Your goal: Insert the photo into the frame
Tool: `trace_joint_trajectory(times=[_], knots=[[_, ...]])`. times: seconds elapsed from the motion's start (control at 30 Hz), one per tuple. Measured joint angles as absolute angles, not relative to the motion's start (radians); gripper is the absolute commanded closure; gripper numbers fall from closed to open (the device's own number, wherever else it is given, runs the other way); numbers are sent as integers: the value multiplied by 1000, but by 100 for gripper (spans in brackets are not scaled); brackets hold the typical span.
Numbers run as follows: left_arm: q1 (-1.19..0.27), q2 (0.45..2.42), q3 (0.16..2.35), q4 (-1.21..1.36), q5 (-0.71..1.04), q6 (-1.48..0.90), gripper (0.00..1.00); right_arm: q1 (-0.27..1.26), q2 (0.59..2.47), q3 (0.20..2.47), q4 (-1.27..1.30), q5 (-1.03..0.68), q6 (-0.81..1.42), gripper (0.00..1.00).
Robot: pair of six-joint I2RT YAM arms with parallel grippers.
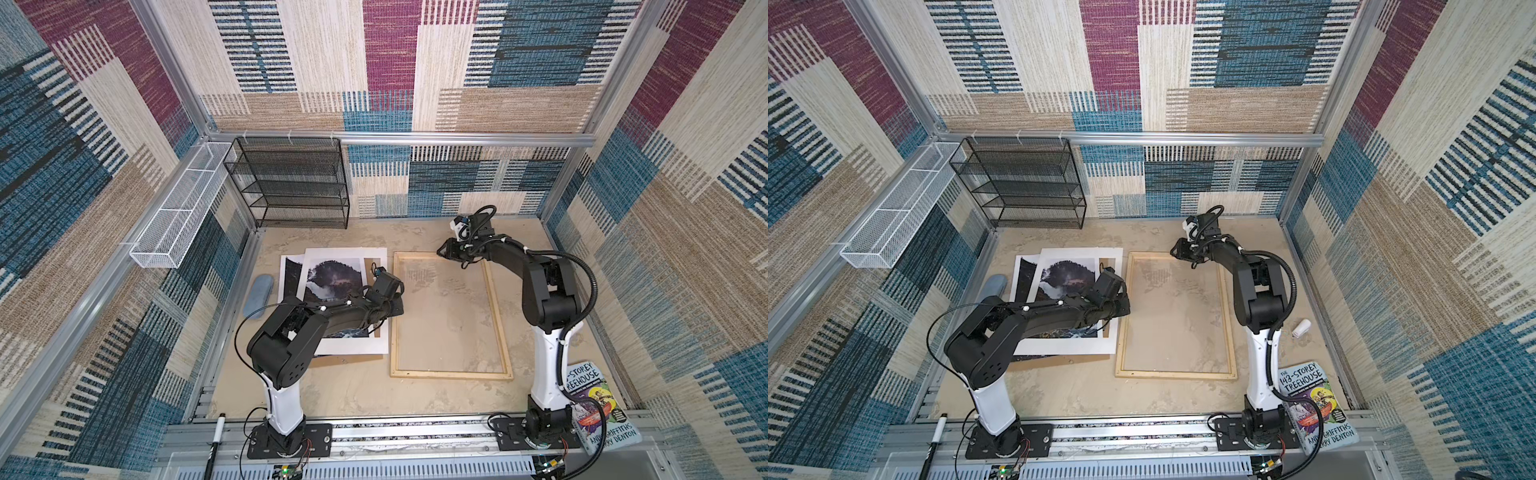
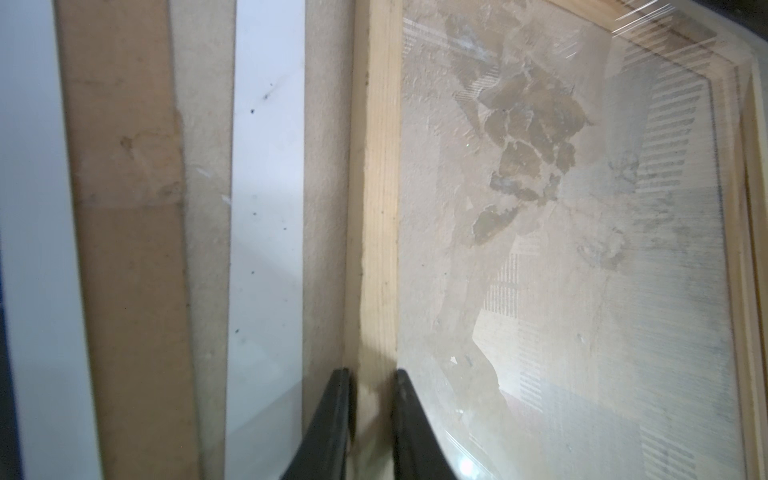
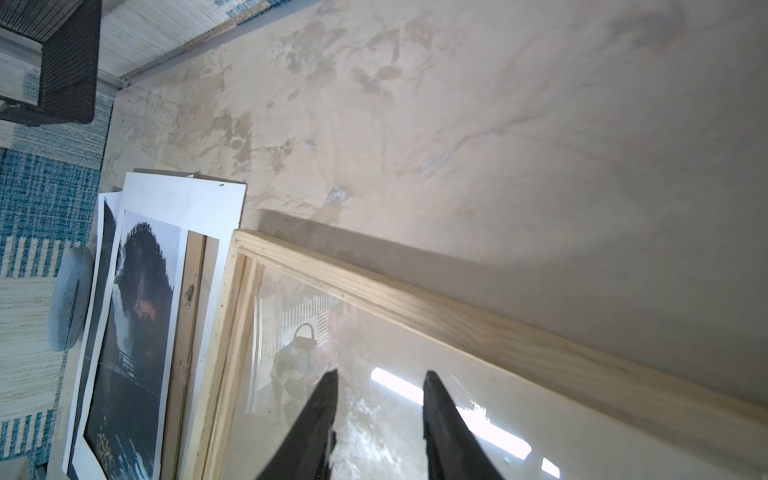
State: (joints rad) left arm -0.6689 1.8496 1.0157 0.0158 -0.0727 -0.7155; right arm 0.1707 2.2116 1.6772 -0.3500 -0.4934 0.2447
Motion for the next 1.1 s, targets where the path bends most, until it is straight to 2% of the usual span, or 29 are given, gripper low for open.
trace_joint_trajectory(times=[0.27, 0.53, 1.1], knots=[[-670, 1849, 1014, 18, -75, -719, 79, 268, 2343, 1862, -366, -509, 246, 63], [-672, 1835, 1002, 10, -75, -723, 79, 289, 2429, 1996, -434, -491, 245, 63], [-672, 1835, 1002, 10, -75, -726, 79, 304, 2387, 1909, -418, -488, 228, 63]])
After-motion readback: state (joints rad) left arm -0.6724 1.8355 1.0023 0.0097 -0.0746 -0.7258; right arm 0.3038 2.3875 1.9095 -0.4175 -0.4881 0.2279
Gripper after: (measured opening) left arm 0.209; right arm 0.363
